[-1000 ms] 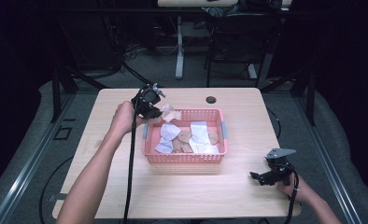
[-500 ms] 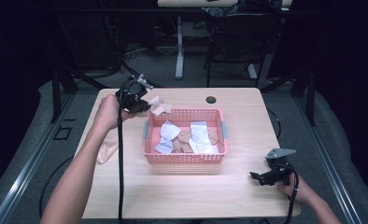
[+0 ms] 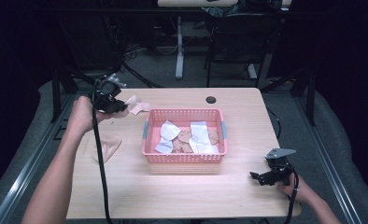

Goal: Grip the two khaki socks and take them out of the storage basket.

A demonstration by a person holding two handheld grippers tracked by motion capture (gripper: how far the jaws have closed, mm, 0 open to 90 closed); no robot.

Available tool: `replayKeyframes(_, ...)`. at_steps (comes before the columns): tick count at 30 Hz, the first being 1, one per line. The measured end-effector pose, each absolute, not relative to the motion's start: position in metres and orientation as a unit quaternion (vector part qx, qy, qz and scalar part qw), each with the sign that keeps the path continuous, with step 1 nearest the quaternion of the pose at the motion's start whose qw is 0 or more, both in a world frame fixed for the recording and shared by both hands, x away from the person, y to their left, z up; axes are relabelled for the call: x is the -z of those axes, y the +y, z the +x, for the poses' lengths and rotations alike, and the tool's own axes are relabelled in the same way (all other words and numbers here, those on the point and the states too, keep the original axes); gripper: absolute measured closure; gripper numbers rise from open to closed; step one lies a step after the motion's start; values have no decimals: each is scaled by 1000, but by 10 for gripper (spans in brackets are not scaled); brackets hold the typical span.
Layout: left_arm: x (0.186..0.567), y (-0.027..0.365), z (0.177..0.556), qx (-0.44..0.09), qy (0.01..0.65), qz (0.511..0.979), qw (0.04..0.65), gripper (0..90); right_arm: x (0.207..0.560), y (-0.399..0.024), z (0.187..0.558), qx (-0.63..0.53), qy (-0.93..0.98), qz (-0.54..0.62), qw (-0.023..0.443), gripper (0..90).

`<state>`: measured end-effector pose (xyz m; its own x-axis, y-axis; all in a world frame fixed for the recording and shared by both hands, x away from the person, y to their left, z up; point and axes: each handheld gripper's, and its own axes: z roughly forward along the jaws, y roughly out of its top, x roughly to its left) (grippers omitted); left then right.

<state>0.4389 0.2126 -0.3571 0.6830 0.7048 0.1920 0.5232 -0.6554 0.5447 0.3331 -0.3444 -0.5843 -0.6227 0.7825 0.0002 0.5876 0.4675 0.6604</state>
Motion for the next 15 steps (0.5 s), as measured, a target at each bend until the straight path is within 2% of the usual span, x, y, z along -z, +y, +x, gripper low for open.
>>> replayKeyframes(15,388,268,441,-169,411,869,219,825,584,-344,333,-318,843,406,153,0)
